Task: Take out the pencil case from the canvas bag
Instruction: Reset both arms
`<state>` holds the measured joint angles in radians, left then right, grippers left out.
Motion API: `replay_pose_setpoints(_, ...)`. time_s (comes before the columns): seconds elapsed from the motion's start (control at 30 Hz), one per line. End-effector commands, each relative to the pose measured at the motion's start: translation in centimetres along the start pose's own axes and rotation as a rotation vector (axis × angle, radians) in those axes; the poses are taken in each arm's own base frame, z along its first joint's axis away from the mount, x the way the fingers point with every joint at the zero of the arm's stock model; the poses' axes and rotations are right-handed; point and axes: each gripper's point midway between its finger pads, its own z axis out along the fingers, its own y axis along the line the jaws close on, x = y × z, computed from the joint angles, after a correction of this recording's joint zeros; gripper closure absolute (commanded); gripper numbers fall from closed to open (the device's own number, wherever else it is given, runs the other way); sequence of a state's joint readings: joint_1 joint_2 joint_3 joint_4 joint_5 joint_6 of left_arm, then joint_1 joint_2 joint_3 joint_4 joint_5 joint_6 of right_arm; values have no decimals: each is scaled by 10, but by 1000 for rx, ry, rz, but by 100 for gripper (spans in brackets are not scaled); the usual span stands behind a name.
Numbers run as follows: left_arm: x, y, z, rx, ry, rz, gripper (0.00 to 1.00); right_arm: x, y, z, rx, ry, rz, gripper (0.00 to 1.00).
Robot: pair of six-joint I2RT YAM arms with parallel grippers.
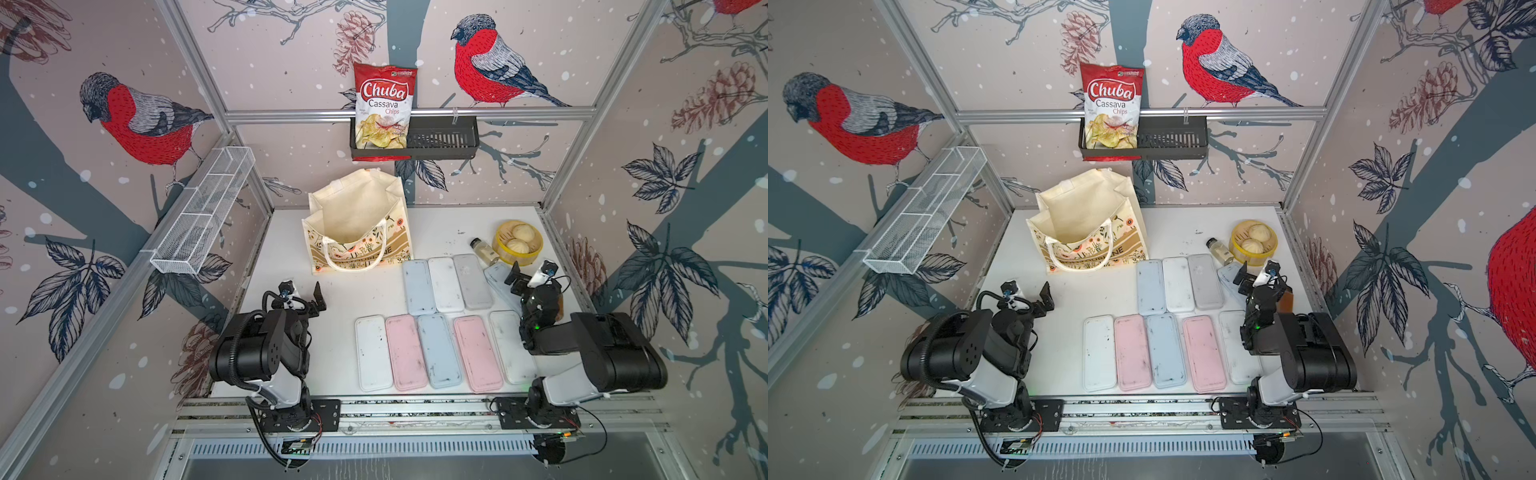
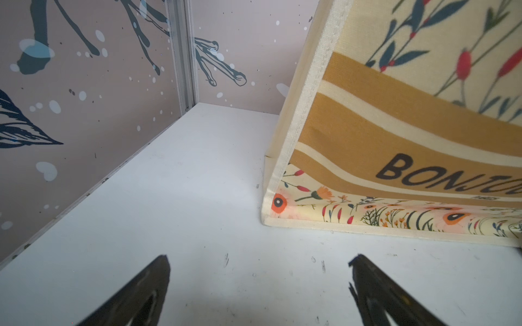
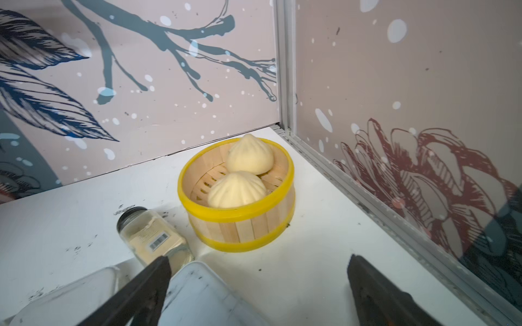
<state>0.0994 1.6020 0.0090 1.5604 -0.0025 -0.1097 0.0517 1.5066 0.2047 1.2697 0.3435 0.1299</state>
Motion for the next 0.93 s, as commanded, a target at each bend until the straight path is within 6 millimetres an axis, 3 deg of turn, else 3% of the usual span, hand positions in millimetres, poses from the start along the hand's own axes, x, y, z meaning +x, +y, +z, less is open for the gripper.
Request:
replay_pose_setpoints(0.0, -50, -1, -4, 1, -204, -16, 0, 2, -7, 1, 46, 13, 1, 0)
replay_pose_setpoints(0.23, -45, -13, 9, 70, -156, 11, 0, 1, -7, 1, 47, 8, 1, 0)
replay_pose_setpoints(0.53, -41, -10, 19, 28, -115, 18, 0, 2, -7, 1, 47, 10, 1, 0)
replay_pose_setpoints(0.9, -42, -8, 17, 10, -126, 19, 0, 1, -7, 1, 47, 8, 2, 0)
